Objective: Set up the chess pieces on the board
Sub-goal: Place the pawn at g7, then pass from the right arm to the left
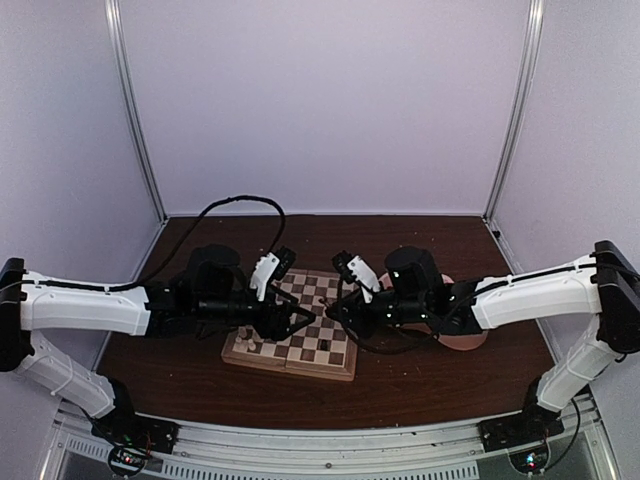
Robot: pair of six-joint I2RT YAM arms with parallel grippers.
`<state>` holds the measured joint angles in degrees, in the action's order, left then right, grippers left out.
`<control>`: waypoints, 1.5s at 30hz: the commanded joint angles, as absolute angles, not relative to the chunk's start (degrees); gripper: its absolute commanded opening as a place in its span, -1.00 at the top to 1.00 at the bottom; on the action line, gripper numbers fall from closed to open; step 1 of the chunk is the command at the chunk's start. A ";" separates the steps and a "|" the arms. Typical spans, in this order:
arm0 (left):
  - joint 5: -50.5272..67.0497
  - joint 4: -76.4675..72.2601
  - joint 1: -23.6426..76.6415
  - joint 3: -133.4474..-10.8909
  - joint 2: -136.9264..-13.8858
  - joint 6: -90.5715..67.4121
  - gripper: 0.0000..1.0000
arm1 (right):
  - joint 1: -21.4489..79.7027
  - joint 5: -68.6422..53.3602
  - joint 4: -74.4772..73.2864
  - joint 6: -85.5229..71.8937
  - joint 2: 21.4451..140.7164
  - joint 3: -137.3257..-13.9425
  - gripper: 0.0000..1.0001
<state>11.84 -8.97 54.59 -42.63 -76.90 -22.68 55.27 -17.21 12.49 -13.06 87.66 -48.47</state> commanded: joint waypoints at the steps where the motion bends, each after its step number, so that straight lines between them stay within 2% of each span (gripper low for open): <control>1: 16.24 -12.28 54.06 -42.88 -77.00 -24.84 -0.35 | 57.20 -19.07 11.93 -10.29 89.04 -51.02 1.00; 14: 20.28 -13.36 52.35 -43.39 -79.12 -27.12 -0.26 | 59.75 -20.02 10.78 -7.87 90.12 -52.41 0.99; 21: 21.80 -13.99 52.11 -43.57 -79.84 -27.56 -0.01 | 60.29 -19.69 10.26 -7.29 90.52 -52.90 0.99; 28: 22.94 -13.67 51.90 -44.46 -81.58 -28.03 0.01 | 60.55 -19.78 10.37 -7.05 90.26 -52.71 1.00; 32: 23.83 -14.06 51.69 -44.40 -81.81 -28.28 0.16 | 60.73 -19.71 10.29 -6.88 90.31 -52.82 1.00; 36: 24.08 -14.73 51.52 -44.01 -81.57 -28.46 0.44 | 60.82 -19.39 10.20 -6.86 90.33 -52.91 0.99; 45: 24.90 -15.57 51.09 -43.77 -81.60 -28.99 0.71 | 60.91 -18.38 10.26 -6.86 90.04 -52.61 0.91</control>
<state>23.62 -11.90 51.68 -42.65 -81.32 -28.80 60.51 -19.14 9.63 -7.62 90.13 -51.42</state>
